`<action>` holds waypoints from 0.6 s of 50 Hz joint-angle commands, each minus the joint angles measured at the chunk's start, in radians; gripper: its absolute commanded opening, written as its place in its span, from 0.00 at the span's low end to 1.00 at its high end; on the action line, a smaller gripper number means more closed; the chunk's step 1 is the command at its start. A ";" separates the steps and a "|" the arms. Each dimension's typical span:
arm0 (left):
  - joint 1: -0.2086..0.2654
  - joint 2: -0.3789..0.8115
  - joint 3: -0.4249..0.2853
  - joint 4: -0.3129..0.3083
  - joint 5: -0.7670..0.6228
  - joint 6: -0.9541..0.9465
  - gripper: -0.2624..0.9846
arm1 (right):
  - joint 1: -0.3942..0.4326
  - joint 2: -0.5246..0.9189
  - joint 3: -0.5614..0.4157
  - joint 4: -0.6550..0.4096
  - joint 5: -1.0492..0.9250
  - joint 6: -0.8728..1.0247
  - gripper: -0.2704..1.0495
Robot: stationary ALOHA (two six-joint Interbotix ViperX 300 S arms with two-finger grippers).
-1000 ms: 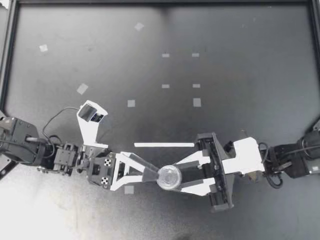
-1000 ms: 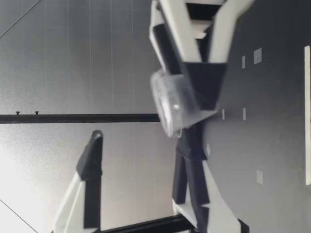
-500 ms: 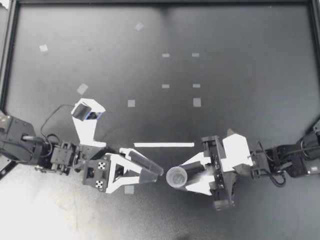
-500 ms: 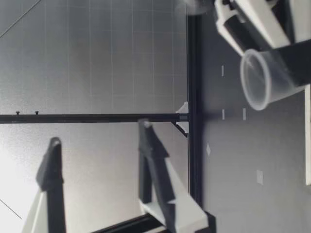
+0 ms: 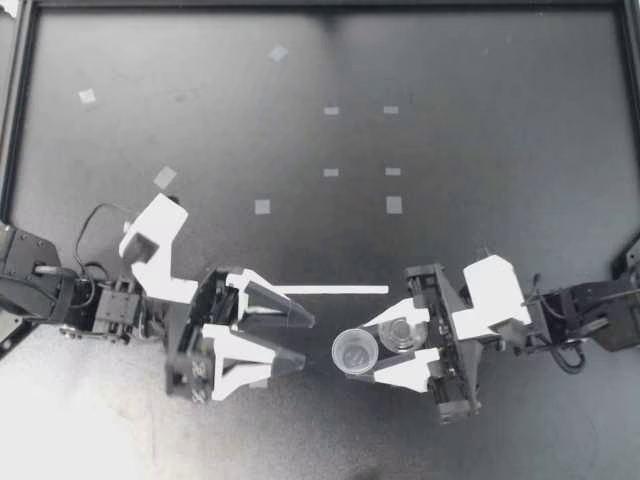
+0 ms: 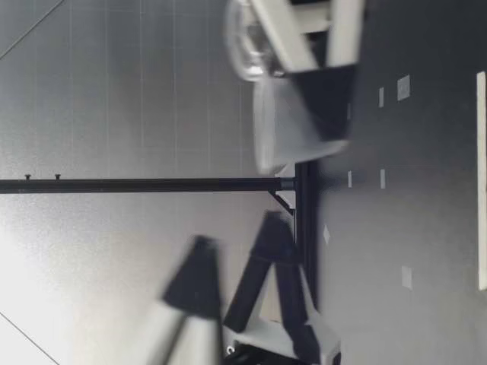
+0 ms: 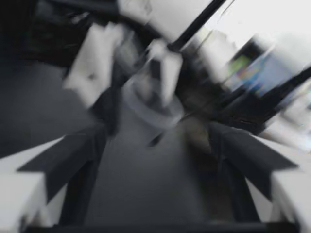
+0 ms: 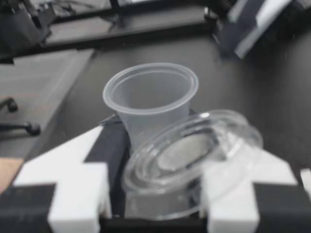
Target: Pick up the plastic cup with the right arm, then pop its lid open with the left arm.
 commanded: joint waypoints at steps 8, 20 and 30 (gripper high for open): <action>0.005 -0.037 -0.032 -0.005 0.123 0.365 0.83 | -0.021 -0.031 0.005 0.002 -0.011 -0.003 0.46; 0.005 -0.051 -0.049 -0.026 0.153 0.537 0.83 | -0.023 -0.026 0.005 0.000 -0.020 -0.003 0.46; 0.005 -0.049 -0.041 -0.043 0.153 0.538 0.83 | -0.025 -0.021 0.003 0.000 -0.020 -0.003 0.46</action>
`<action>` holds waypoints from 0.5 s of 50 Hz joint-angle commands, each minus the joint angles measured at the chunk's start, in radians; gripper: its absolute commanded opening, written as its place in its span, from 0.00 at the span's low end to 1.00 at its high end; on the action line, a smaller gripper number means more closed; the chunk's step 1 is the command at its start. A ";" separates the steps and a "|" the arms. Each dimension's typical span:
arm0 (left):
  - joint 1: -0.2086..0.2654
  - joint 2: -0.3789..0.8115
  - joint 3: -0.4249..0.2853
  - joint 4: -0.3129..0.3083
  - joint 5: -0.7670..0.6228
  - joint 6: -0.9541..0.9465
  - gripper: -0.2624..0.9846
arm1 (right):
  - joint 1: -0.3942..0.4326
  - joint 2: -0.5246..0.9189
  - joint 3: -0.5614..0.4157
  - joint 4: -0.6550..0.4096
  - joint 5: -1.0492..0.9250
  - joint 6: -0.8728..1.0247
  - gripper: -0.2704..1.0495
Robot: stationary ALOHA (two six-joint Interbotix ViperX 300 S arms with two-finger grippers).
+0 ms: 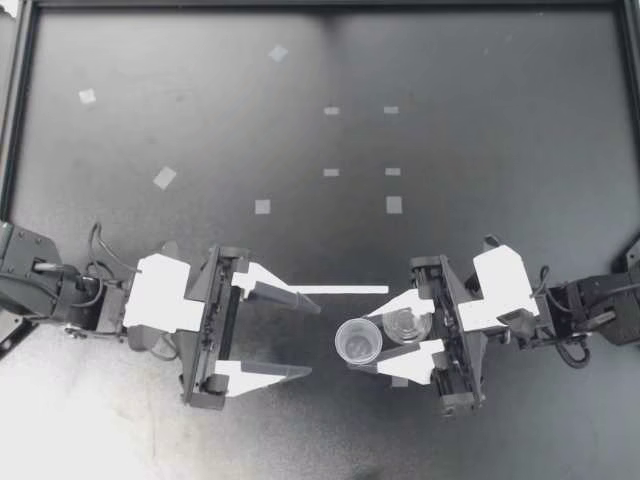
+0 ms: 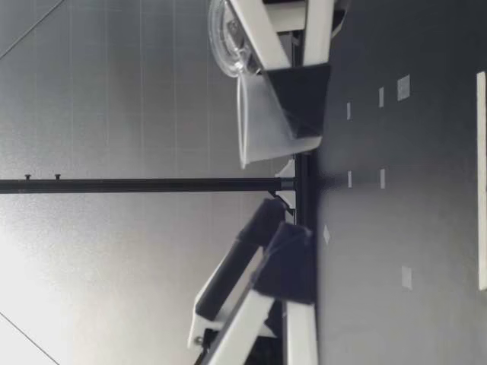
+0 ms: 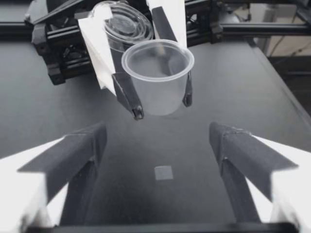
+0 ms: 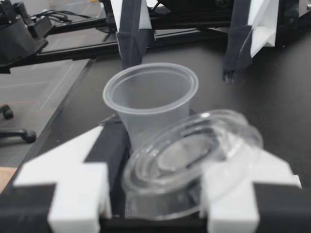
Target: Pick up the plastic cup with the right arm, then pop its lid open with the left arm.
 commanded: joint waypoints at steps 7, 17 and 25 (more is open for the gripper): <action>0.003 -0.028 -0.012 -0.002 -0.003 0.003 0.83 | -0.008 -0.011 -0.008 0.002 -0.011 -0.002 0.46; 0.003 -0.028 -0.015 -0.002 0.000 0.003 0.83 | -0.008 -0.011 -0.006 0.000 -0.008 0.002 0.46; 0.003 -0.028 -0.017 -0.002 0.002 0.000 0.83 | -0.008 -0.011 -0.006 -0.002 -0.009 0.000 0.46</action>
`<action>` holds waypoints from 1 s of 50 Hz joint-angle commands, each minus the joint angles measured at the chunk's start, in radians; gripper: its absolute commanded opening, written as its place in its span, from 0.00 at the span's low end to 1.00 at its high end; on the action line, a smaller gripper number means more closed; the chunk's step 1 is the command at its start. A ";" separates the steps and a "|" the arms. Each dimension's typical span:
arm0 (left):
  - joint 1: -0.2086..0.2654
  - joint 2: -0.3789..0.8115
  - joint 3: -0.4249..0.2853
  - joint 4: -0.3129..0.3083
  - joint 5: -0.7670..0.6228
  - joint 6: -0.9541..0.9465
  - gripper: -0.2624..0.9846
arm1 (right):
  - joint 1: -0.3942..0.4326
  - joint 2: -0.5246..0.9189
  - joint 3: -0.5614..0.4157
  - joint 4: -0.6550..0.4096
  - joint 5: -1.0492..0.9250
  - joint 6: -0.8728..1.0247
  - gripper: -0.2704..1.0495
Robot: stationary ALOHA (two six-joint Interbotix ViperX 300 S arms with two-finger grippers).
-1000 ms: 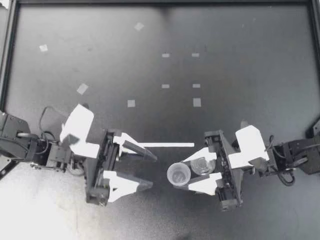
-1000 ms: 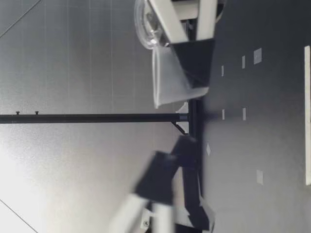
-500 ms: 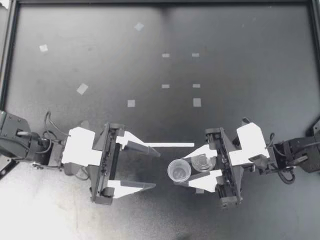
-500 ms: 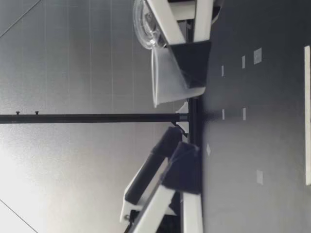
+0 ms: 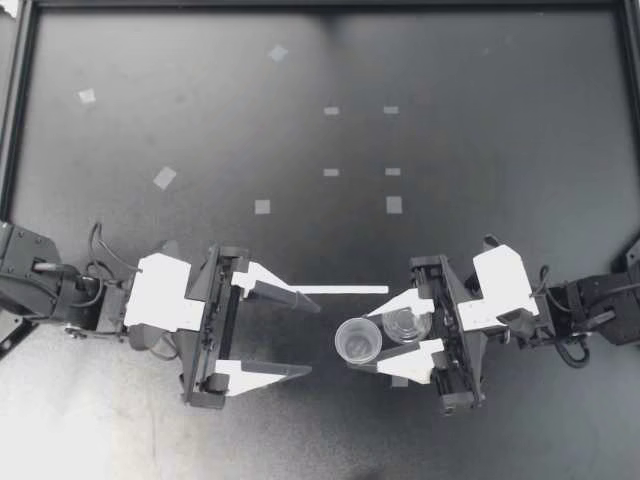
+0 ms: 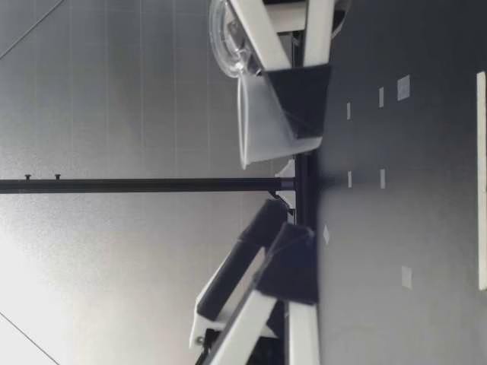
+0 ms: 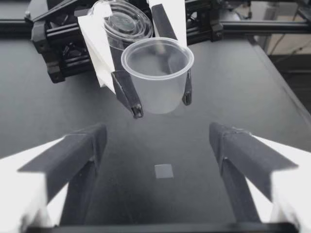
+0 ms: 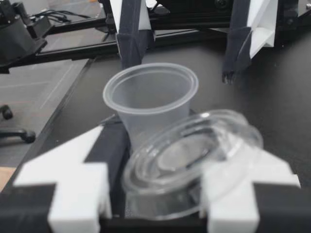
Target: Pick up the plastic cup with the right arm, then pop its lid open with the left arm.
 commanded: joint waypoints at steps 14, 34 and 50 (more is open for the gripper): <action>0.002 -0.028 -0.017 0.000 -0.003 0.003 0.83 | -0.006 -0.011 -0.006 -0.003 -0.008 0.000 0.46; 0.002 -0.028 -0.017 0.002 0.005 0.015 0.83 | -0.006 -0.014 -0.006 -0.005 0.002 0.002 0.46; 0.002 -0.028 -0.025 0.002 0.005 0.020 0.83 | -0.006 -0.020 -0.009 -0.005 0.009 0.002 0.46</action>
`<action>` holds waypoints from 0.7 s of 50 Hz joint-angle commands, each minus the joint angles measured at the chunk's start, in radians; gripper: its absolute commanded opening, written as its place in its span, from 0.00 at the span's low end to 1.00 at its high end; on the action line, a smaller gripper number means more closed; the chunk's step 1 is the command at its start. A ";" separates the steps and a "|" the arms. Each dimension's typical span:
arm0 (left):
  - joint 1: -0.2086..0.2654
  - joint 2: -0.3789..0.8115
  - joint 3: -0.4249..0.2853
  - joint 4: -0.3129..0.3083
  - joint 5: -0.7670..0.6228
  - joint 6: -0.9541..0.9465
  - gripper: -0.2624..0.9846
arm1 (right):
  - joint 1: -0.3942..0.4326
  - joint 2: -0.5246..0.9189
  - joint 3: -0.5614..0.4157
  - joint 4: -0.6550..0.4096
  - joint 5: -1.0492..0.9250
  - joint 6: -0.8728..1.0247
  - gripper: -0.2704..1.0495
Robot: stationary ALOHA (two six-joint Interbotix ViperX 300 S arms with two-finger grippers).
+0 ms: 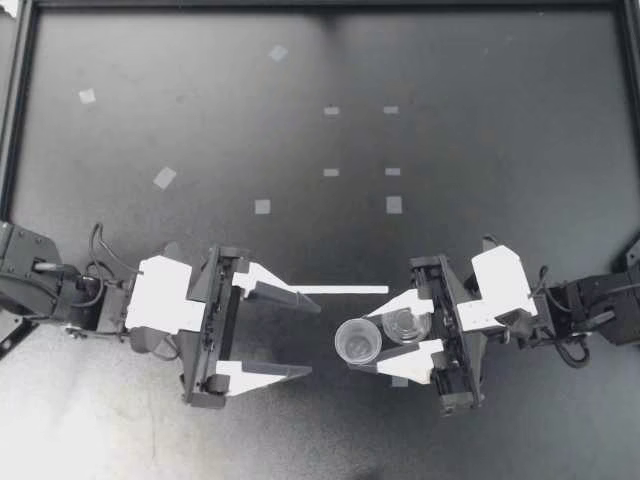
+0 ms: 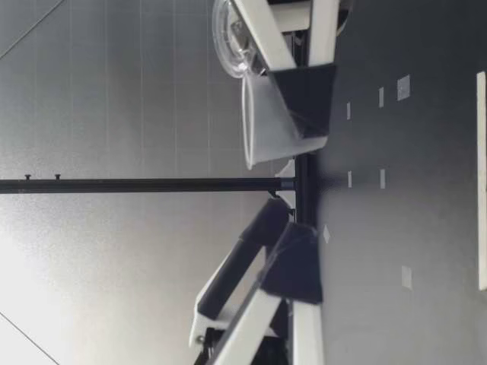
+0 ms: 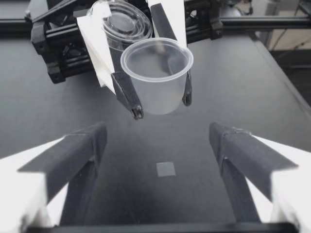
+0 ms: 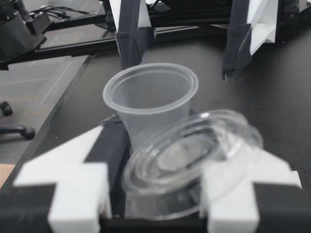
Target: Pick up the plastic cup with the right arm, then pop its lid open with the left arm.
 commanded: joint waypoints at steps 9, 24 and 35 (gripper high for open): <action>0.002 -0.028 -0.021 0.003 -0.005 0.003 0.83 | -0.006 -0.017 -0.012 -0.002 -0.002 0.002 0.46; 0.002 -0.028 -0.021 0.003 -0.003 0.003 0.83 | -0.006 -0.021 -0.015 -0.002 0.014 0.002 0.46; 0.002 -0.028 -0.021 0.003 -0.003 0.005 0.83 | -0.006 -0.020 -0.017 -0.003 0.017 0.002 0.46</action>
